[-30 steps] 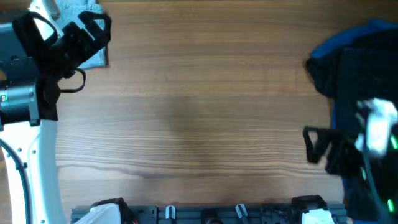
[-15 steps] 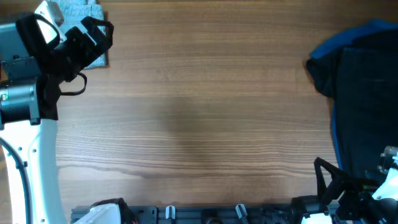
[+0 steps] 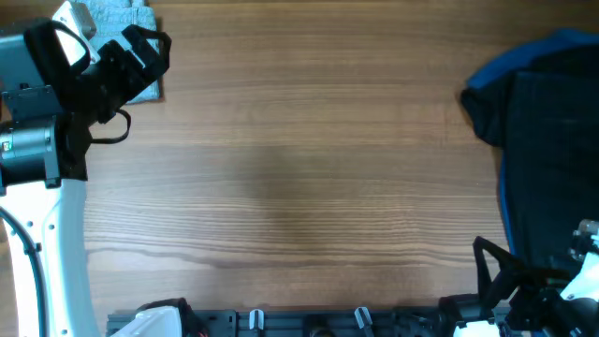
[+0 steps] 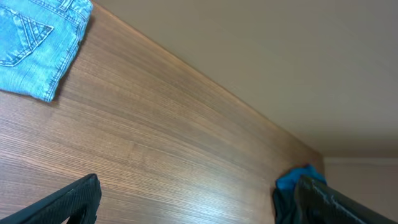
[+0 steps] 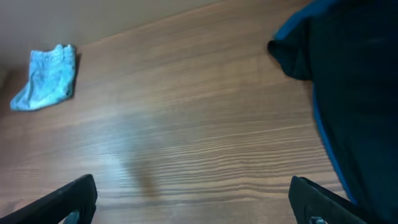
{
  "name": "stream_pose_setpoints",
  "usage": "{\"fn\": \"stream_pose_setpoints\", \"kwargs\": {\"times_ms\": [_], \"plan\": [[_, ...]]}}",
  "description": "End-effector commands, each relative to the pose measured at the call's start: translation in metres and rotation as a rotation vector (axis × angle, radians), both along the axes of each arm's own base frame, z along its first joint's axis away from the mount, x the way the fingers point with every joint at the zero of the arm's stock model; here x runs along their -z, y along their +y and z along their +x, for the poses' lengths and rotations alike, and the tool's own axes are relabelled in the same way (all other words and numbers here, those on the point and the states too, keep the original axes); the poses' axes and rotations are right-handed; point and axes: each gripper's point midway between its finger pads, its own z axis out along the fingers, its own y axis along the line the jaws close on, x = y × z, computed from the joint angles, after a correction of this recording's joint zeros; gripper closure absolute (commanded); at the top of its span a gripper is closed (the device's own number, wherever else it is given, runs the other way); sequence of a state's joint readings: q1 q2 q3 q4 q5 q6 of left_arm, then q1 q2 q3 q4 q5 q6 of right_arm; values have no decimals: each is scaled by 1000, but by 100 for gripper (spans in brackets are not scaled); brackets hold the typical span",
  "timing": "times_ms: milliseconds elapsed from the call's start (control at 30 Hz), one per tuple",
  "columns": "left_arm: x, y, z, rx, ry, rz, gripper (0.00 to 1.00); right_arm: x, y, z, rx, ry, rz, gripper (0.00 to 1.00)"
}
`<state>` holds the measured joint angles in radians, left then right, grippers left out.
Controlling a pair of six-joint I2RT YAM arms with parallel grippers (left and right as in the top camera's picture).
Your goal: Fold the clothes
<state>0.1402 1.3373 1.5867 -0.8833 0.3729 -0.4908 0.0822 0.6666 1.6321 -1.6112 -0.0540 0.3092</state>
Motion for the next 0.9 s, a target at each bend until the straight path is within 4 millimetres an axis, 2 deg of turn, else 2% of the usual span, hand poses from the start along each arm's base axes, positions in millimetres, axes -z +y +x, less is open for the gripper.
{"fn": "stream_pose_setpoints", "kwargs": {"times_ms": [0, 200, 400, 433, 500, 600, 633, 700, 800, 867], "plan": [[1, 0, 0, 16, -1, 3, 0, -1, -17, -6, 107, -35, -37, 0], [1, 0, 0, 16, -1, 3, 0, -6, -21, -31, 142, -129, -32, 0], [1, 0, 0, 16, -1, 3, 0, 6, -26, -36, 185, -148, -44, 0], [1, 0, 0, 16, -1, 3, 0, 3, -28, -30, 194, -188, -49, 0], [1, 0, 0, 16, -1, 3, 0, -9, -29, 1, 172, -340, -85, 0], [1, 0, 0, 16, -1, 3, 0, -1, -15, 48, 21, -498, -222, 0], [1, 0, 0, 16, -1, 3, 0, 13, -4, 71, -62, -573, -269, 0], [1, 0, 0, 16, -1, 3, 0, 35, 8, 95, -131, -665, -289, 0], [1, 0, 0, 16, -1, 3, 0, 73, 16, 116, -167, -758, -277, 0], [1, 0, 0, 16, -1, 3, 0, 94, 20, 121, -189, -804, -275, 0]]}}
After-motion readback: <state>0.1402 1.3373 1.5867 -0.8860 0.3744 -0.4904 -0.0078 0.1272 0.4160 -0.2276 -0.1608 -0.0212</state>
